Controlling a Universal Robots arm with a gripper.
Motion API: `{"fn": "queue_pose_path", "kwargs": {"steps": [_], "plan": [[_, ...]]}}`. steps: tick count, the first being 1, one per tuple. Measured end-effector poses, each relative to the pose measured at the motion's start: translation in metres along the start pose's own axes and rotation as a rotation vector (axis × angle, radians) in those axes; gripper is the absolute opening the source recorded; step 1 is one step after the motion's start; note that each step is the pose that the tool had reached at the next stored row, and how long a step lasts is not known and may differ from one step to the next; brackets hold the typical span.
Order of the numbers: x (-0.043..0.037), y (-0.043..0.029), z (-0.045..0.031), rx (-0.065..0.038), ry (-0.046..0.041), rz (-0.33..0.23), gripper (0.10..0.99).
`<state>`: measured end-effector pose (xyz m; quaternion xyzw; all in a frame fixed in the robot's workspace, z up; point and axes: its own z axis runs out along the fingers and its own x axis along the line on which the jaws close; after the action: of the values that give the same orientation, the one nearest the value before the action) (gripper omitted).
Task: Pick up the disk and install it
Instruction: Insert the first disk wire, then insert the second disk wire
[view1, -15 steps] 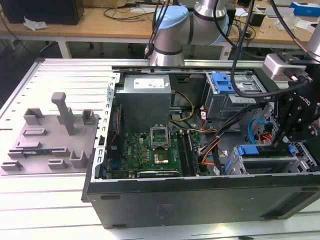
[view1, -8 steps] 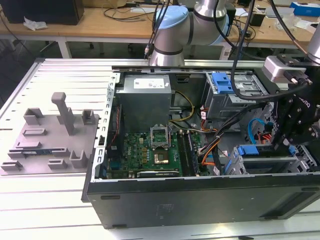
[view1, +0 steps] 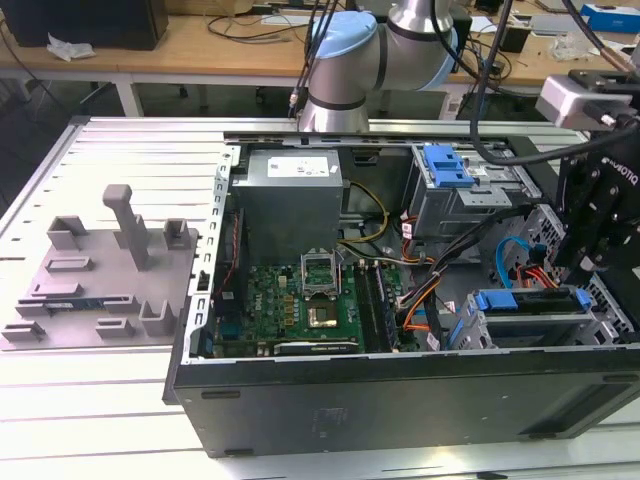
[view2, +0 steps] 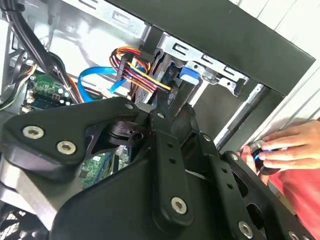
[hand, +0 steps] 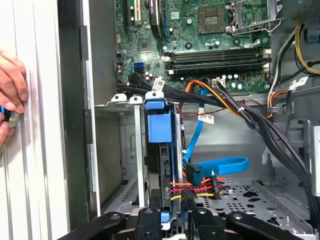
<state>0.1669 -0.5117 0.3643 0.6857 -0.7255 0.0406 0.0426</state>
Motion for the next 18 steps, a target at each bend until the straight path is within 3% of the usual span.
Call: {"fn": "queue_pose_path", "kwargs": {"steps": [16, 18], "plan": [[-0.0009, 0.0002, -0.0014, 0.001, 0.0000, 0.000, 0.302], [-0.0061, 0.0002, -0.0020, 0.001, 0.0094, 0.000, 0.302]]}}
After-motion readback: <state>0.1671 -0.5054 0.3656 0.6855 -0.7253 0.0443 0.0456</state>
